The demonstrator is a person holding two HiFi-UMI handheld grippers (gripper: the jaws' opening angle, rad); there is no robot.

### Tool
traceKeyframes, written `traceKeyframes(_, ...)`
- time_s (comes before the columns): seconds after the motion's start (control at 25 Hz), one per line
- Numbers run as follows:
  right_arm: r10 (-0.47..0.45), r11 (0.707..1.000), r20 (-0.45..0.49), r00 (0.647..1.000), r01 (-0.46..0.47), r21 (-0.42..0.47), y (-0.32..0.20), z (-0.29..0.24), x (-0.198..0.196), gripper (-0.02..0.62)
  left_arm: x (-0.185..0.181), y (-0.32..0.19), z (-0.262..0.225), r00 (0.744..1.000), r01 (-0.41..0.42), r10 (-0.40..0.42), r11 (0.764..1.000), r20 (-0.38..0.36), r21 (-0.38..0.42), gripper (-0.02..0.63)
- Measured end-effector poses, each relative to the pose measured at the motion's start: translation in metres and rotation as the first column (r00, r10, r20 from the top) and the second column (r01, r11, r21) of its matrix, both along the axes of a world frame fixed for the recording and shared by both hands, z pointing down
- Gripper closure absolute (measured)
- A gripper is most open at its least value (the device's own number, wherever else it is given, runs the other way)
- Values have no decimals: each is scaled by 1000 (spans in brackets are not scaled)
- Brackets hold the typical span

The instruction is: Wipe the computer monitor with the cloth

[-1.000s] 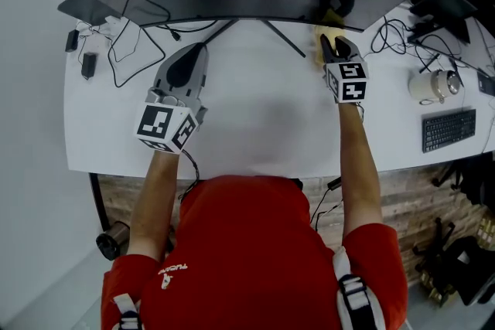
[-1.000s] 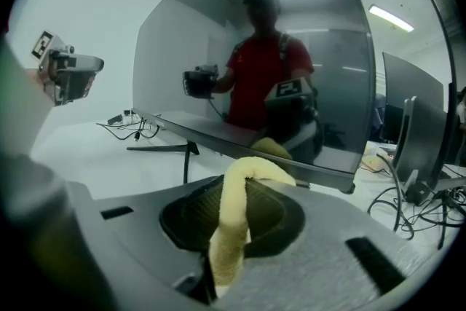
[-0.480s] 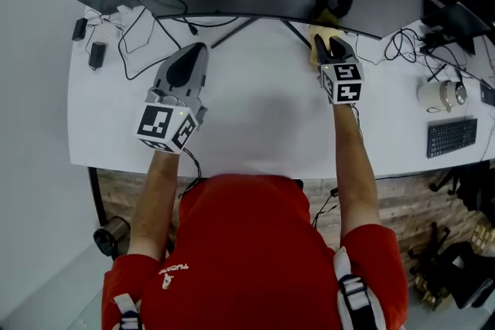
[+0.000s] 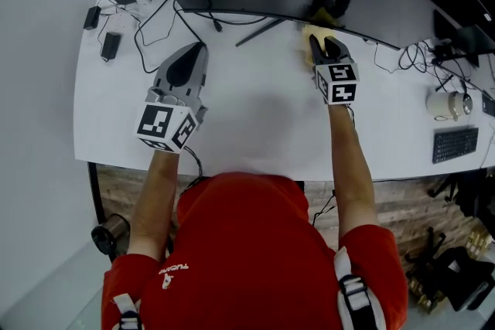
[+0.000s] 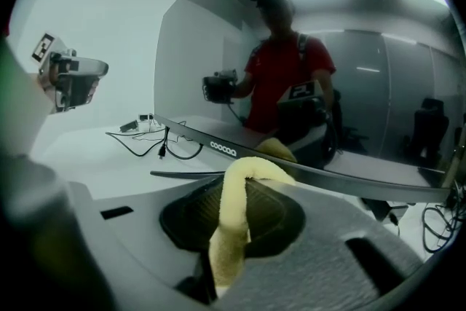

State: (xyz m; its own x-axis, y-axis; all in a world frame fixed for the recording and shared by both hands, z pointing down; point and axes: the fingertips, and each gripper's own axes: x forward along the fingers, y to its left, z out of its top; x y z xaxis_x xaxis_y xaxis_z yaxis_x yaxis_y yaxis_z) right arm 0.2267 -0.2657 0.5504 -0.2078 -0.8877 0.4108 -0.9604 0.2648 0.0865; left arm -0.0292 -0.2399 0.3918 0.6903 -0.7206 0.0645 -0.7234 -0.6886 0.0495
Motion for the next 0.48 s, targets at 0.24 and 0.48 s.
traceKeyframes(0.24, -11, 1000, -6, 1000, 11, 5, -13, -2, -43, 535, -43, -4, 1, 1000, 17, -17, 1000, -6, -2, 595)
traceKeyframes(0.48, -21, 1000, -10, 1000, 21, 17, -27, -5, -87, 535, -89, -6, 1, 999, 37, -37, 999, -1, 3, 595)
